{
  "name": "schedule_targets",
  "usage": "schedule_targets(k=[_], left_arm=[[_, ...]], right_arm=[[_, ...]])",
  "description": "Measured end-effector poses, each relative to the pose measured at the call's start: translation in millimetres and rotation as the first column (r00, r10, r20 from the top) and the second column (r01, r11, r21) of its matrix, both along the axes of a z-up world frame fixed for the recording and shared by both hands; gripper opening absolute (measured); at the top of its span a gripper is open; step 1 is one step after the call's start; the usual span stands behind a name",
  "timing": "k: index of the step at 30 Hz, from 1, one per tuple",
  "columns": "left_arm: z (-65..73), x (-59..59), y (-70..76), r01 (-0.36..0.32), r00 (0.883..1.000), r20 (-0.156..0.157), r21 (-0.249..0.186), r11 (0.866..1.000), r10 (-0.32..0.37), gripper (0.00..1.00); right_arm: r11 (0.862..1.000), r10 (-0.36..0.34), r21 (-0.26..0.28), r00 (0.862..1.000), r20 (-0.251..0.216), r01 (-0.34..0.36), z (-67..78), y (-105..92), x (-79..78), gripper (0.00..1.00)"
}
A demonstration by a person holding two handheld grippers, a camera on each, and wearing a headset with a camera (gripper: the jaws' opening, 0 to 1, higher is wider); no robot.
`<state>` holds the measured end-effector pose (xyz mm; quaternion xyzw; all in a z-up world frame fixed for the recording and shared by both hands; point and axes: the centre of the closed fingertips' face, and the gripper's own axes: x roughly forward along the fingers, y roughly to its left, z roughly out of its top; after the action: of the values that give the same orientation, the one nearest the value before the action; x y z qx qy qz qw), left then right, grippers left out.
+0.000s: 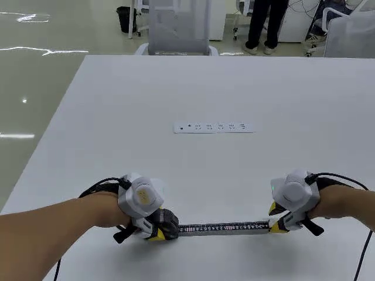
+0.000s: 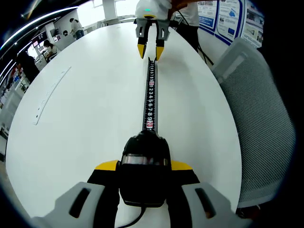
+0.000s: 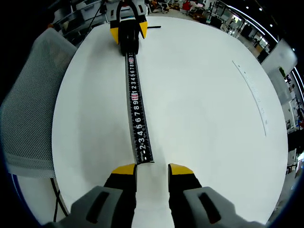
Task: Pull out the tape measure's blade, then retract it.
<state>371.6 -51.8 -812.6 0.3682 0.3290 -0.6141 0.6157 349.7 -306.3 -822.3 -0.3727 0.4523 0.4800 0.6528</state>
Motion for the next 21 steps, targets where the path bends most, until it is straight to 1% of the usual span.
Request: schedule_targets(k=[3,6,10,12,14,17,18,19,21], left_arm=[[-0.1,-0.1,0.1,0.001,1.000,0.000,0.003,1.000,-0.001,0.34],[0.0,-0.1,0.2,0.000,1.000,0.001,0.002,1.000,0.000,0.34],[0.1,-0.1,0.5,-0.007,1.000,-0.001,0.004,1.000,0.007,0.34],[-0.1,0.0,0.8,-0.018,1.000,-0.009,0.001,1.000,0.018,0.35],[-0.4,0.3,1.1,-0.045,0.999,-0.023,-0.005,0.999,0.045,0.35],[-0.5,0.2,2.5,-0.051,0.998,-0.030,-0.005,0.999,0.051,0.36],[-0.8,0.2,3.1,-0.051,0.998,-0.029,-0.001,0.999,0.051,0.36],[-2.2,0.6,5.3,-0.045,0.999,-0.021,0.010,0.999,0.045,0.36],[-3.7,0.8,6.8,-0.047,0.999,-0.020,0.014,0.999,0.047,0.35]], right_arm=[[1.000,-0.021,0.018,1.000,-0.005,0.021,0.9,0.0,0.7,0.29],[0.999,-0.034,0.026,0.999,-0.013,0.034,3.6,1.2,-2.4,0.31],[0.999,-0.043,0.031,0.999,-0.023,0.044,3.1,0.8,-4.5,0.36],[0.998,-0.055,0.039,0.998,-0.028,0.056,4.1,1.3,-5.4,0.38],[0.998,-0.054,0.038,0.998,-0.030,0.055,5.4,1.5,-7.2,0.39],[0.998,-0.049,0.036,0.998,-0.035,0.051,6.4,1.7,-9.6,0.42],[0.998,-0.045,0.035,0.998,-0.038,0.046,7.4,2.4,-11.0,0.44],[0.999,-0.034,0.032,0.999,-0.037,0.036,7.7,2.9,-11.4,0.46],[0.999,-0.032,0.031,0.999,-0.037,0.034,8.3,4.0,-10.8,0.54]])
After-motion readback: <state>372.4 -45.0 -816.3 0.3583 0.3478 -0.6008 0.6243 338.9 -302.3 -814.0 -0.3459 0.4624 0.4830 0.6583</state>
